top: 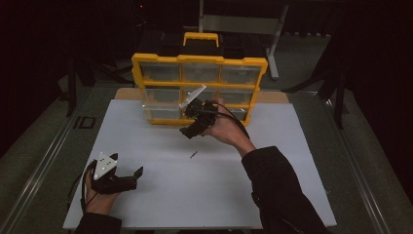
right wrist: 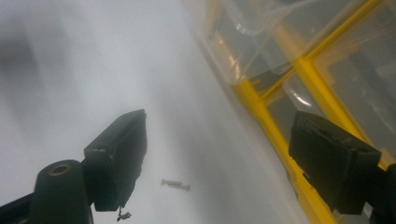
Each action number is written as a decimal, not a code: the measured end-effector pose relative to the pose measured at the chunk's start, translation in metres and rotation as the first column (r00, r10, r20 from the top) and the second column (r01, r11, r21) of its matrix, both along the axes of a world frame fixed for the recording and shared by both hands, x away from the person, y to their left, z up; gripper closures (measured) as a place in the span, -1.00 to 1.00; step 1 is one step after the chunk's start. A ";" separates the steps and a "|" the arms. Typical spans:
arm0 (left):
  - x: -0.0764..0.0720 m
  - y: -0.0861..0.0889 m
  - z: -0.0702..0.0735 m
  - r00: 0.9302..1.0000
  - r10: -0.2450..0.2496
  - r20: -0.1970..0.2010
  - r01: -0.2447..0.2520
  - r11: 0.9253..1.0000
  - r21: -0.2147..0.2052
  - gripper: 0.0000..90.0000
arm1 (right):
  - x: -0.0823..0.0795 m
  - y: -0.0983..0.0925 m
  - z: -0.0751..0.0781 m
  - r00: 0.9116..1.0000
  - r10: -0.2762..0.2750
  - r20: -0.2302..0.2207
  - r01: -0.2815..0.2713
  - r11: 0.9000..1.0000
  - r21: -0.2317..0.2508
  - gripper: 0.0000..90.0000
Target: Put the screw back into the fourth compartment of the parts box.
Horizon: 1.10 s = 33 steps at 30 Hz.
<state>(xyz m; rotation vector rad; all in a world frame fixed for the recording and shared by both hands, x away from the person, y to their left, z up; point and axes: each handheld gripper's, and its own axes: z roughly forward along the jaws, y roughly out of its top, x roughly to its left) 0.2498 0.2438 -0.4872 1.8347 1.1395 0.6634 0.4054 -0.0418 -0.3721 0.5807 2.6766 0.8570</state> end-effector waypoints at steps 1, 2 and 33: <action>0.000 0.000 0.000 1.000 0.000 0.000 0.000 1.000 0.000 -0.99 | -0.001 0.000 -0.002 1.000 0.006 -0.002 -0.006 1.000 -0.002 -0.56; 0.000 0.000 0.000 1.000 -0.001 0.000 0.001 1.000 -0.001 -0.99 | -0.002 0.000 -0.004 1.000 0.006 -0.009 -0.006 1.000 -0.008 -0.56; 0.001 -0.001 -0.001 1.000 -0.004 -0.002 0.004 1.000 0.002 -0.99 | -0.002 -0.004 -0.082 0.991 0.020 -0.131 -0.030 0.997 -0.075 -0.40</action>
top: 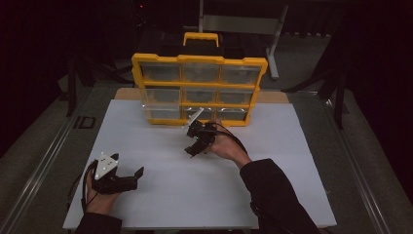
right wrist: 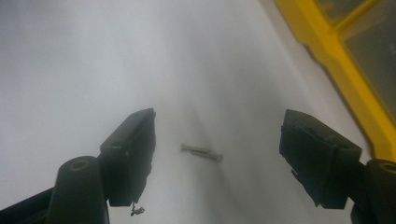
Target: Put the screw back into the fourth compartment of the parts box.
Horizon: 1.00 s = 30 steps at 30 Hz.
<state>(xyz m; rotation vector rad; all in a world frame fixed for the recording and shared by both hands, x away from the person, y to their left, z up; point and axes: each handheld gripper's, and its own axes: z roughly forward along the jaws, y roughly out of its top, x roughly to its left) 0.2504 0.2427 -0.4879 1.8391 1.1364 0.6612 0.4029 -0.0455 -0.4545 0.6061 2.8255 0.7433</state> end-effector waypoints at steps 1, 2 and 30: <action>0.000 0.000 0.000 1.000 -0.001 0.000 0.001 1.000 0.001 -0.99 | 0.001 0.000 -0.002 1.000 -0.003 -0.005 0.003 1.000 -0.001 -0.39; 0.000 0.000 0.000 1.000 -0.001 0.000 0.001 1.000 0.001 -0.99 | 0.001 0.000 -0.004 1.000 -0.004 -0.013 0.004 1.000 0.000 -0.38; 0.000 0.000 0.000 1.000 -0.002 -0.002 0.002 1.000 0.003 -0.99 | 0.008 0.008 -0.038 0.985 0.009 -0.170 -0.006 1.000 0.020 -0.22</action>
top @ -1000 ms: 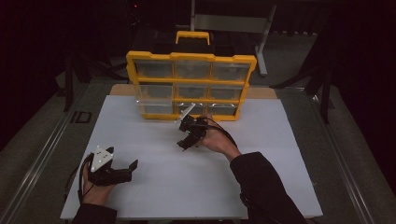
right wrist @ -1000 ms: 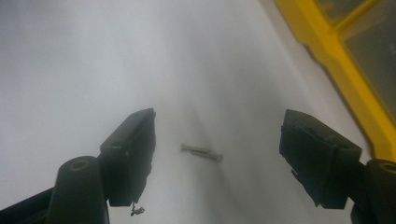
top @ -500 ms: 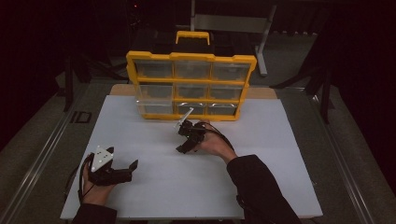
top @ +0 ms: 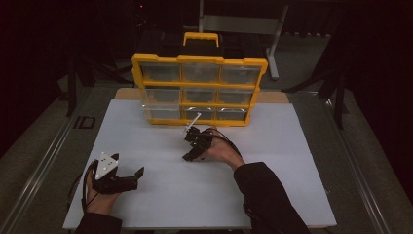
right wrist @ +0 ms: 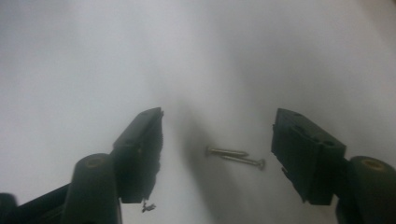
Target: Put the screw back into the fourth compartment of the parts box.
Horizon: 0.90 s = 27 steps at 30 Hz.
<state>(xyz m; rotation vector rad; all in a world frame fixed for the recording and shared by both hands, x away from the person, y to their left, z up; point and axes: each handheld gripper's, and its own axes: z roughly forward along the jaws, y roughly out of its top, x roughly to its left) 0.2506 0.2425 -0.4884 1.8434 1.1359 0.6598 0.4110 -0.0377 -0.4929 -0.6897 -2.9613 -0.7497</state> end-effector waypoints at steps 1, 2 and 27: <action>0.000 0.000 0.000 1.000 0.000 0.000 0.000 1.000 0.001 -0.99 | 0.000 0.000 0.000 1.000 0.007 -0.007 -0.007 1.000 -0.003 -0.18; 0.000 0.000 0.000 1.000 0.000 0.001 0.000 1.000 0.001 -0.99 | 0.001 0.000 0.000 1.000 0.010 -0.010 -0.010 1.000 -0.006 -0.15; 0.000 0.000 0.000 1.000 0.004 0.002 -0.004 1.000 -0.002 -0.99 | -0.001 -0.005 -0.010 1.000 0.016 -0.025 -0.018 0.998 -0.059 0.11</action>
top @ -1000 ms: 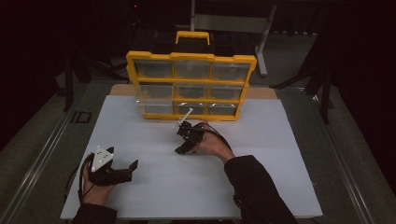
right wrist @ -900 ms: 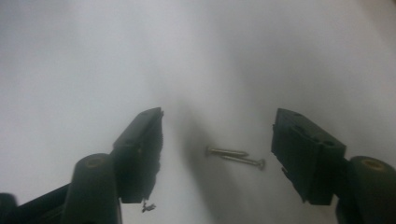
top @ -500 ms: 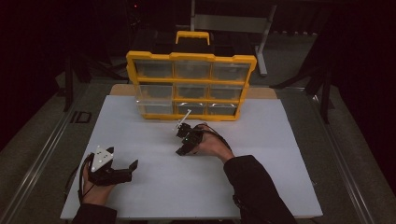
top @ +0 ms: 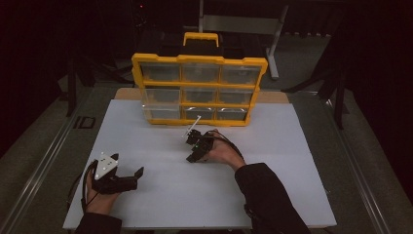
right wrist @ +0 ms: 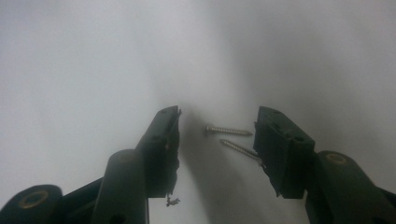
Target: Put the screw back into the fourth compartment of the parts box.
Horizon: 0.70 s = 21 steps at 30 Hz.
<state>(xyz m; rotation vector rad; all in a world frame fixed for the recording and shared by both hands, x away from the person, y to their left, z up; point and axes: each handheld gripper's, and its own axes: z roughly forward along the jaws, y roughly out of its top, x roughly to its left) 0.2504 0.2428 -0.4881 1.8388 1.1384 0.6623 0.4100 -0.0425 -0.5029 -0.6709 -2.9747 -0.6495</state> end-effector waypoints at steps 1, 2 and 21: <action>0.000 0.000 0.000 1.000 -0.001 0.000 0.001 1.000 0.001 -0.99 | -0.001 0.000 0.000 1.000 -0.002 -0.001 0.002 1.000 -0.004 0.11; 0.000 0.000 0.000 1.000 -0.001 -0.001 0.001 1.000 0.001 -0.99 | -0.001 -0.001 0.000 1.000 0.007 0.004 -0.007 1.000 -0.011 0.13; 0.000 -0.001 0.000 1.000 -0.002 -0.002 0.002 1.000 0.001 -0.99 | -0.008 -0.001 0.003 0.996 0.051 0.073 -0.042 0.992 -0.122 0.74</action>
